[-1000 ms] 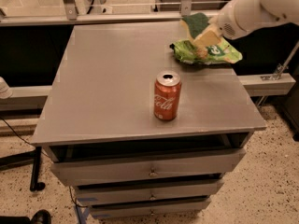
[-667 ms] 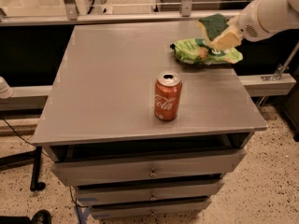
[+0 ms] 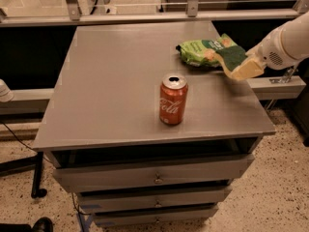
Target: Move sponge near green rice chip bag
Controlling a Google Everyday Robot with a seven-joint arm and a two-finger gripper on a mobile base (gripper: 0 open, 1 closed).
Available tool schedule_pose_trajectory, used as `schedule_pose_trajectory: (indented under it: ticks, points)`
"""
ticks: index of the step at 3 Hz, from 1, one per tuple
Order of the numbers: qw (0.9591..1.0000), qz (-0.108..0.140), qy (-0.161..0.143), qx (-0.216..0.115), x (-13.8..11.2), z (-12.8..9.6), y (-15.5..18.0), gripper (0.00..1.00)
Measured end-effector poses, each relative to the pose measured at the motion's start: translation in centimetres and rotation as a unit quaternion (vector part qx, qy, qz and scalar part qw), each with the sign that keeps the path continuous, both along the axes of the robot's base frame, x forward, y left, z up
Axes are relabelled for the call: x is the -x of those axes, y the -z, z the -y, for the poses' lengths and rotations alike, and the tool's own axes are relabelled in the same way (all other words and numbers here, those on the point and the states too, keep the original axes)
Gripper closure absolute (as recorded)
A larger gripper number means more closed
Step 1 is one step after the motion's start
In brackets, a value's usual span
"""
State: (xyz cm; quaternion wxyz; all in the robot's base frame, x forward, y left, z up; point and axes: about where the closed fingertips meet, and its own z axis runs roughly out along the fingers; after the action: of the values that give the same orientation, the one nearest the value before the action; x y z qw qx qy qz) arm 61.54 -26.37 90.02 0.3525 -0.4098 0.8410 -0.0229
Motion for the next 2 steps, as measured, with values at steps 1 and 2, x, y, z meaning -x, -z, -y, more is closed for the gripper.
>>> schedule_pose_trajectory:
  ticks: [1, 2]
  points:
    - [0.9994, -0.032, -0.012, -0.006, 1.8, -1.1, 2.7, 1.00]
    - [0.9986, -0.051, -0.015, -0.009, 2.9, -1.5, 4.2, 1.00]
